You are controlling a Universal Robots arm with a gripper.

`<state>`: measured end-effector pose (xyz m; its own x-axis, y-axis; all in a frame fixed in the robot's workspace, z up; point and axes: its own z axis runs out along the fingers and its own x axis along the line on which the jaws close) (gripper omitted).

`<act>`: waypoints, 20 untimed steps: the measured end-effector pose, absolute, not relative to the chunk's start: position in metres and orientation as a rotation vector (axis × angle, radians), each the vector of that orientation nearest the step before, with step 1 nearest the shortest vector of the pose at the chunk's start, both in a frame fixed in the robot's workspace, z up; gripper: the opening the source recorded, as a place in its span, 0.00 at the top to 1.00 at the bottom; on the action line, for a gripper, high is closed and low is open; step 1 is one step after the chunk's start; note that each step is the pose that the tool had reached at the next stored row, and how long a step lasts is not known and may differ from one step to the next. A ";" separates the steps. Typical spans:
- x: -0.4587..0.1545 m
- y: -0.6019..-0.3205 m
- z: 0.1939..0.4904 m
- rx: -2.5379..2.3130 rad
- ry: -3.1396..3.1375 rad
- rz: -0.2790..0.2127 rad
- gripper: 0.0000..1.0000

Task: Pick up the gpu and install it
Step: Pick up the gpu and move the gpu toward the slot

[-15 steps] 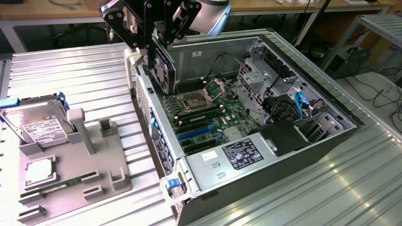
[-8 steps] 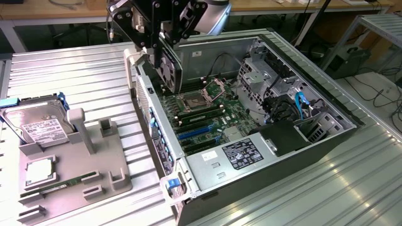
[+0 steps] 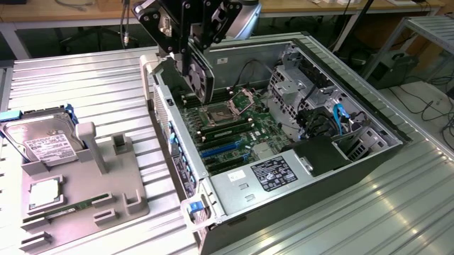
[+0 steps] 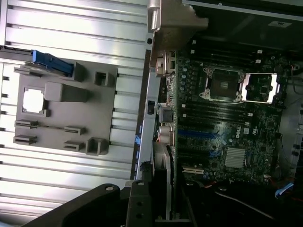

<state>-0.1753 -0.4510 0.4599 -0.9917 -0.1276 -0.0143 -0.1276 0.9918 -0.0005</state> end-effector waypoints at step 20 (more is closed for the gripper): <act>-0.150 -0.451 0.459 -0.200 3.121 0.001 0.72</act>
<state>-0.1500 -0.4509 0.4593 -0.9917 -0.1276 -0.0143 -0.1276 0.9918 -0.0005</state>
